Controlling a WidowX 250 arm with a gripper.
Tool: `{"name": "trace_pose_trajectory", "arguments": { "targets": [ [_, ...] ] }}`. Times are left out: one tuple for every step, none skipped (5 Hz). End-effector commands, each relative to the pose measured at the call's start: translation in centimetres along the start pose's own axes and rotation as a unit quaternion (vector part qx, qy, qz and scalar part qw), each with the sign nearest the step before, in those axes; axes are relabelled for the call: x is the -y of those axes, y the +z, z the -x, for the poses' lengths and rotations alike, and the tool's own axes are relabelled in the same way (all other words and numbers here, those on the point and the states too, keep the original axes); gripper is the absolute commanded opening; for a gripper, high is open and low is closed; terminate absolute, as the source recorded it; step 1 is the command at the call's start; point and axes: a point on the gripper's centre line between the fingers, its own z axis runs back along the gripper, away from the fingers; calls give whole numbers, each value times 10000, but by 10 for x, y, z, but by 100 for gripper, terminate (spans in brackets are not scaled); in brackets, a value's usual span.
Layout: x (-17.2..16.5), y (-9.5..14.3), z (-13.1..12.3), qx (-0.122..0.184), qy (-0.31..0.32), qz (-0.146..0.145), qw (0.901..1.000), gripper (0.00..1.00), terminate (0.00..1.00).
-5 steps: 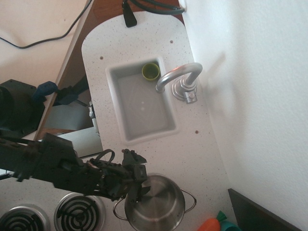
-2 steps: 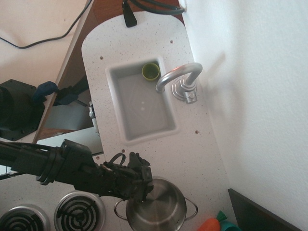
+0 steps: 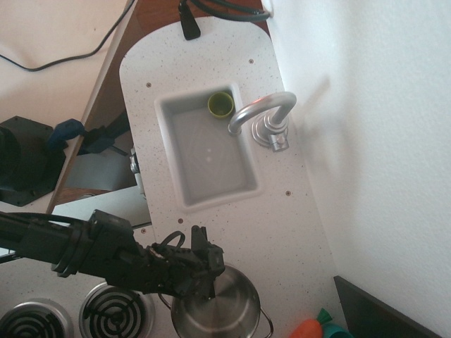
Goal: Pick up pot
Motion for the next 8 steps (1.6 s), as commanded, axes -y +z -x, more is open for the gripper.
{"name": "trace_pose_trajectory", "arguments": {
  "targets": [
    [3,2,-7,90,-47,33,9999,0,0],
    [5,7,-7,187,-58,52,9998,0,0],
    [12,27,-12,504,-278,117,9983,0,0],
    [20,53,-18,850,-456,223,9951,0,0],
    [26,83,-26,1432,-755,158,9867,0,0],
    [27,91,-30,1609,-811,98,9836,0,0],
    [26,89,-27,1512,-789,93,9853,0,0],
    [24,93,-25,1461,-749,17,9864,0,0]
  ]
}}
